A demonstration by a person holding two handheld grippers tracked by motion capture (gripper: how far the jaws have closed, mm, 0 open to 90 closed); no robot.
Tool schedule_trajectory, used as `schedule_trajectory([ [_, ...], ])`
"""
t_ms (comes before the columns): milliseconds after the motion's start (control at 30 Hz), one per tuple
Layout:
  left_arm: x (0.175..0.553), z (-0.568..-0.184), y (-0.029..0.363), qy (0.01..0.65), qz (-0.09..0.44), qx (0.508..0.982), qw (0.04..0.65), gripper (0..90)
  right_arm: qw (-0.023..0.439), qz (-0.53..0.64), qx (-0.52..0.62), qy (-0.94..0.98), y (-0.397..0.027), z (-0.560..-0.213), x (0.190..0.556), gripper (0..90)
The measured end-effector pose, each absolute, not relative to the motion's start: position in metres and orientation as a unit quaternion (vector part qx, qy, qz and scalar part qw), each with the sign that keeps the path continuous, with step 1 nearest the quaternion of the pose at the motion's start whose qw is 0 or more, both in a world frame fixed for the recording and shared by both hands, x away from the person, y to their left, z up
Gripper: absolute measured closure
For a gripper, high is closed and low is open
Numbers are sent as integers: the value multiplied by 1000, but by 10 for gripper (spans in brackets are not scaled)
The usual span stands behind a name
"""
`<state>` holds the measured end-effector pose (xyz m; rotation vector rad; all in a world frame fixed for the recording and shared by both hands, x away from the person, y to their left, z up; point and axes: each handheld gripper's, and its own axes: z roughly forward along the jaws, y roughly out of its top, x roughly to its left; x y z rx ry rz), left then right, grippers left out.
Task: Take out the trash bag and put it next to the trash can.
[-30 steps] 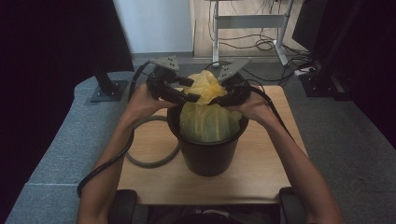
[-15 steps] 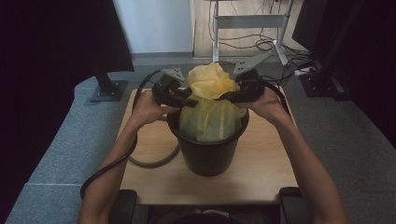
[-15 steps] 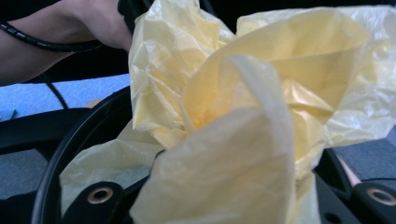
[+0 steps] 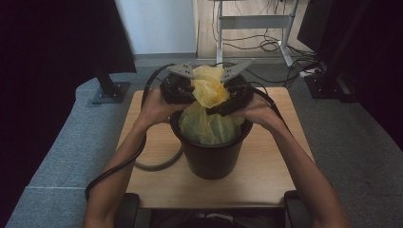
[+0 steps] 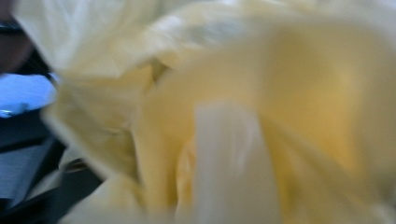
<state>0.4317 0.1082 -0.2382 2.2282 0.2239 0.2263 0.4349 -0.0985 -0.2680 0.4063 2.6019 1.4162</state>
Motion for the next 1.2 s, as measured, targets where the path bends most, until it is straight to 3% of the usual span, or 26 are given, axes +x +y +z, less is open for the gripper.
schedule_trajectory([
  [67,433,-239,102,79,77,892,437,882,66,471,126,871,-91,-270,433,190],
  [133,433,-240,97,71,58,891,445,882,70,464,121,875,-83,-272,432,247],
  [267,434,-241,97,71,43,887,454,849,77,457,112,879,-86,-273,433,590],
  [367,434,-238,106,94,60,879,464,679,76,460,119,877,-93,-275,434,728],
  [400,435,-237,109,102,60,878,464,564,75,462,118,876,-96,-275,434,750],
  [533,436,-237,127,119,51,872,473,368,82,464,135,872,-107,-273,436,775],
  [633,438,-244,137,132,49,878,458,284,85,476,140,864,-117,-267,436,775],
  [733,443,-256,143,144,44,885,440,278,87,489,135,858,-125,-260,433,774],
  [833,448,-268,142,144,38,894,422,288,87,500,126,852,-130,-255,429,773],
  [900,449,-272,139,139,44,901,409,341,84,505,122,850,-132,-252,428,772],
  [1067,446,-273,128,115,51,913,387,740,69,505,118,852,-130,-254,428,759],
  [1133,443,-269,127,116,63,910,393,832,58,503,115,855,-128,-256,429,737],
  [1200,442,-264,128,118,66,902,411,863,57,496,117,858,-125,-258,429,645],
])
